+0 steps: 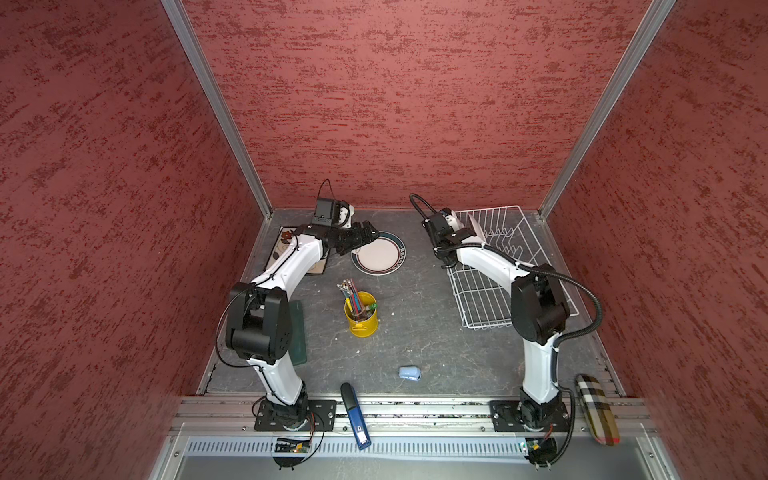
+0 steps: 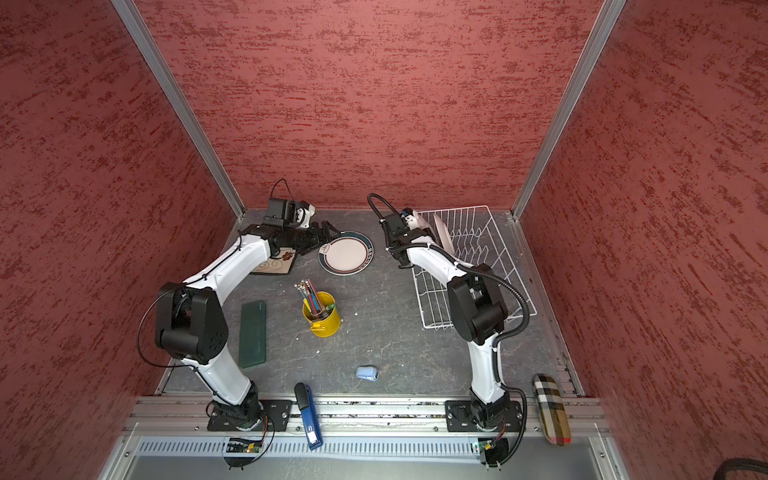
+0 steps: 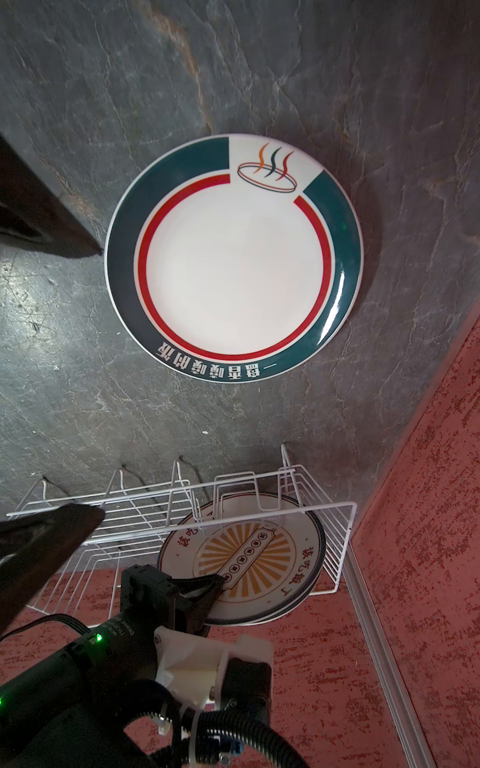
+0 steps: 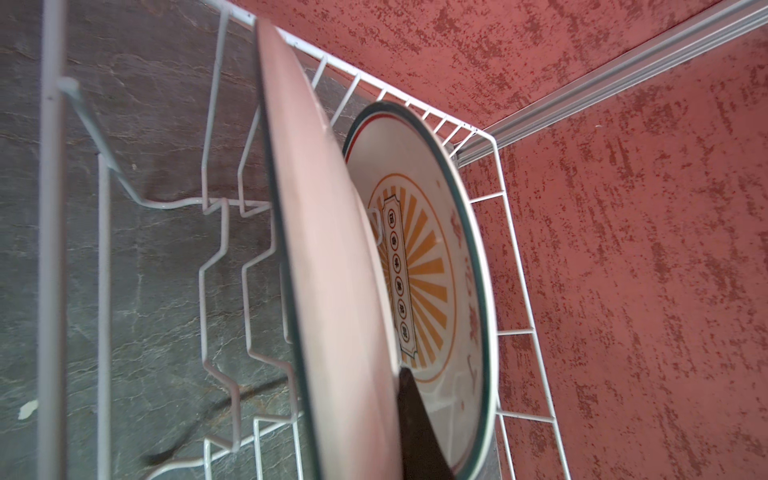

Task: Unload the plates from the dish rack
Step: 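Lift the sun-pattern plate up out of the rack with the right gripper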

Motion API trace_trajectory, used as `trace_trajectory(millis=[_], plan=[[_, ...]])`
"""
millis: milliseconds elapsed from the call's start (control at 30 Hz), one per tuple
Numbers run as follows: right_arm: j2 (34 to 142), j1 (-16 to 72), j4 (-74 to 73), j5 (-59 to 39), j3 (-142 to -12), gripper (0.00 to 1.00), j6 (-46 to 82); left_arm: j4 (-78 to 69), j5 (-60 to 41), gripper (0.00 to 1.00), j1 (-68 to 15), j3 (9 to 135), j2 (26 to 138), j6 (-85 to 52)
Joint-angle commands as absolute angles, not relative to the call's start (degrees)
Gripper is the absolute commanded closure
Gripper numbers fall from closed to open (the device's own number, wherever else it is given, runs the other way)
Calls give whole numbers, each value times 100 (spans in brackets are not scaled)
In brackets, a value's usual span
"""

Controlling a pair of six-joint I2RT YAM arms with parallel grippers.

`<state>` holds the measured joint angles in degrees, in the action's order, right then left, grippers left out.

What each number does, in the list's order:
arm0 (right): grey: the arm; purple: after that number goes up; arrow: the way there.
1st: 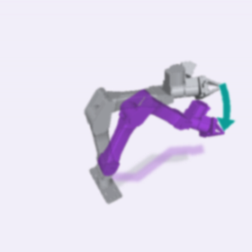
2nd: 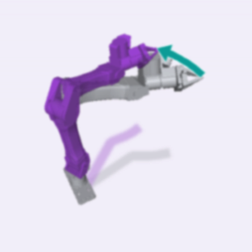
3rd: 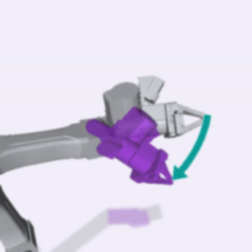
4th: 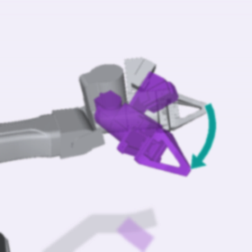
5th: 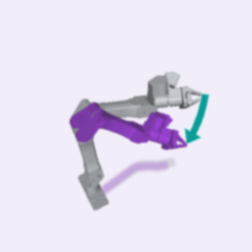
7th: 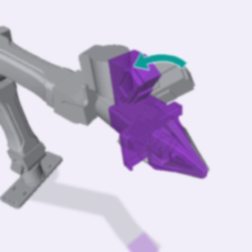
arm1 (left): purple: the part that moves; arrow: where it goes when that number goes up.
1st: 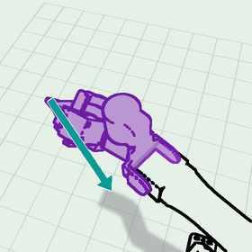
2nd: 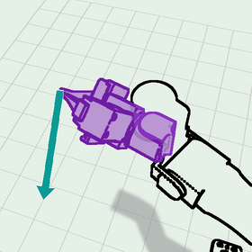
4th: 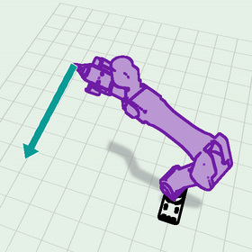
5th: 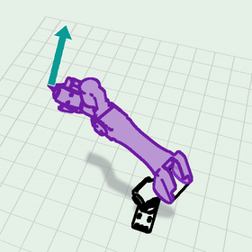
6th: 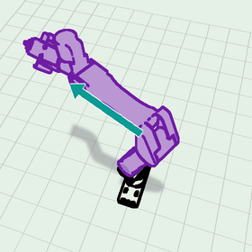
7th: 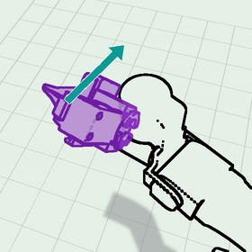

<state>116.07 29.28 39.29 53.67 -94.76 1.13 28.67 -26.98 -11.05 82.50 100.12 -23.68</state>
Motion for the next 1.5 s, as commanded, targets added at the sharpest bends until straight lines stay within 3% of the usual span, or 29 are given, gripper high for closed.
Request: trace_trajectory(millis=[0,1467], plan=[[11316,2984,4016,5840,-9602,100,11,2848,-2741,8,-1108,8250,9814,-2337],[10911,3422,3991,6292,-10177,100,-290,2883,-2725,7,-1129,8225,9708,-2328]])
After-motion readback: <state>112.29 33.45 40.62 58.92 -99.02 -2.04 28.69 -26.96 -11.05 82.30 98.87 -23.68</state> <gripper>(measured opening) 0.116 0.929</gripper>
